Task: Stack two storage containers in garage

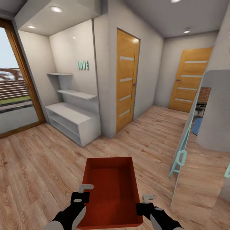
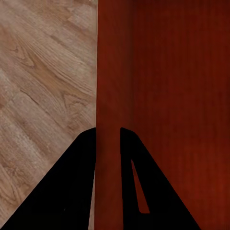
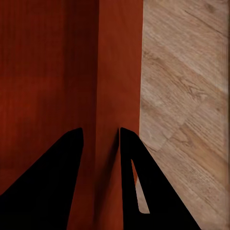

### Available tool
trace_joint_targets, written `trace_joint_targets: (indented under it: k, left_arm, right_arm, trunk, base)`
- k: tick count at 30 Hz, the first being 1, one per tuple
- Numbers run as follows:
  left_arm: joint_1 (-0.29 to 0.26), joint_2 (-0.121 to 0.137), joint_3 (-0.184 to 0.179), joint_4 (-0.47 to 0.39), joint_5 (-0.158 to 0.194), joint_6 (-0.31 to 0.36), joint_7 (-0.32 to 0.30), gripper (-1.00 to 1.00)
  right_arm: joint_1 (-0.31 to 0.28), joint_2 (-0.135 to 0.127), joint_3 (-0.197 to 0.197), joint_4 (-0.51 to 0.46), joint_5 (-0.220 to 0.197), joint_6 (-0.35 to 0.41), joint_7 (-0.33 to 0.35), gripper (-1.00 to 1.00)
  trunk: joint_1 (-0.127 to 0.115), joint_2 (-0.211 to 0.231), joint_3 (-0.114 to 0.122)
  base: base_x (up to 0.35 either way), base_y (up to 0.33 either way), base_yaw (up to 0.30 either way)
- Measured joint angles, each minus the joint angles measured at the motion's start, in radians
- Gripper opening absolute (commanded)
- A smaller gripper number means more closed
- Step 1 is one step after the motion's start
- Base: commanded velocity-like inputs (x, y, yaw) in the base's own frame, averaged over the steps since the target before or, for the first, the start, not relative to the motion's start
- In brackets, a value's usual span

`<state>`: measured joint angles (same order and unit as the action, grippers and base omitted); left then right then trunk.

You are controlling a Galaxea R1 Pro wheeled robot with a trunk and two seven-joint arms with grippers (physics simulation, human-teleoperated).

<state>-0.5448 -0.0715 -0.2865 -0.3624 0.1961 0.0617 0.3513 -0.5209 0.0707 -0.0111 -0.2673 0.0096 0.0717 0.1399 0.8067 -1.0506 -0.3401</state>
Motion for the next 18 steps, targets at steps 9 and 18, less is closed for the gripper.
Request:
trace_joint_targets:
  k: [9, 18]
  left_arm:
    - [0.000, 0.000, 0.000, -0.002, -0.001, -0.001, 0.000, -1.00]
    - [0.000, 0.000, 0.001, -0.005, -0.001, -0.002, 0.000, -1.00]
  right_arm:
    - [0.000, 0.000, 0.000, -0.001, 0.000, -0.002, 0.000, -1.00]
    - [0.000, 0.000, 0.000, -0.004, 0.000, -0.002, 0.000, -1.00]
  trunk:
    - [0.000, 0.000, 0.001]
    - [0.000, 0.000, 0.001]
  base:
    - [0.000, 0.000, -0.011]
    - [0.000, 0.000, 0.000]
